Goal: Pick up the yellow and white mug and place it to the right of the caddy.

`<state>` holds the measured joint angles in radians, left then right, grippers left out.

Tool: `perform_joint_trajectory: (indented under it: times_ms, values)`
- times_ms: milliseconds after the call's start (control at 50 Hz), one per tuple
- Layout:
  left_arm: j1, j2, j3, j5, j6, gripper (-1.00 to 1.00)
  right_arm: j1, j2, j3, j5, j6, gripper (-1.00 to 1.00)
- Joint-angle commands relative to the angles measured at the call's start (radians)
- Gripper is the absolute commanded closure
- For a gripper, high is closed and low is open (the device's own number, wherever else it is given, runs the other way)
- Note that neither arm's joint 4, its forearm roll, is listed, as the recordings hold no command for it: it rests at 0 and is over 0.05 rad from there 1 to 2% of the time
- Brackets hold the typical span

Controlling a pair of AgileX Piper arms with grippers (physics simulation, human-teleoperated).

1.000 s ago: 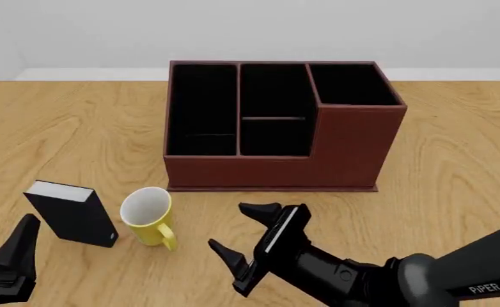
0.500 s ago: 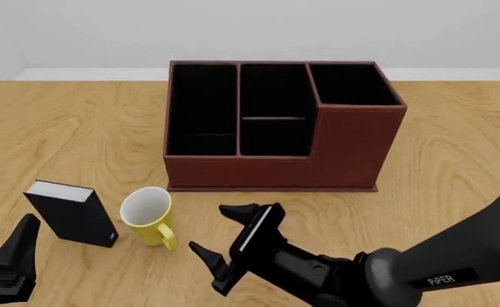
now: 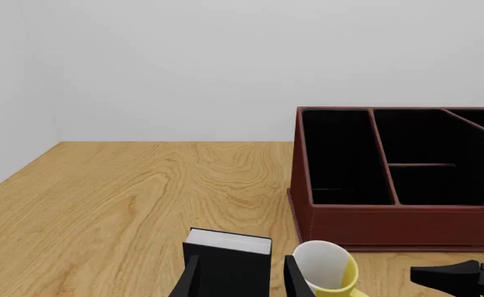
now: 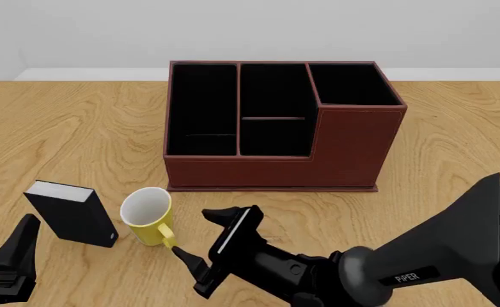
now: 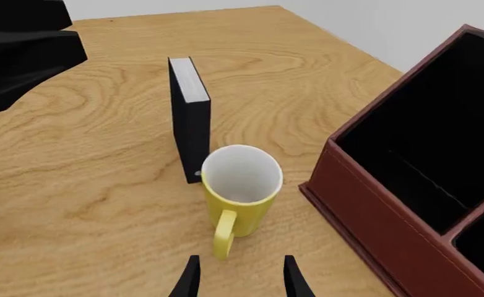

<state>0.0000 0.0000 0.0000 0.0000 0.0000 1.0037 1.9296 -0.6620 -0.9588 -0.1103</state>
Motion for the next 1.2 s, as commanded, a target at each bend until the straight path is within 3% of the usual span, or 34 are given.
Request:
perform_joint_trajectory:
  times_ms: [20, 1200]
  values:
    - [0.0, 0.0, 0.0, 0.0, 0.0, -1.0, 0.009, 0.034, -0.041, 0.019, 0.002, -1.0]
    - [0.0, 0.0, 0.0, 0.0, 0.0, -1.0, 0.016, 0.16, -0.187, 0.07, 0.033, -1.0]
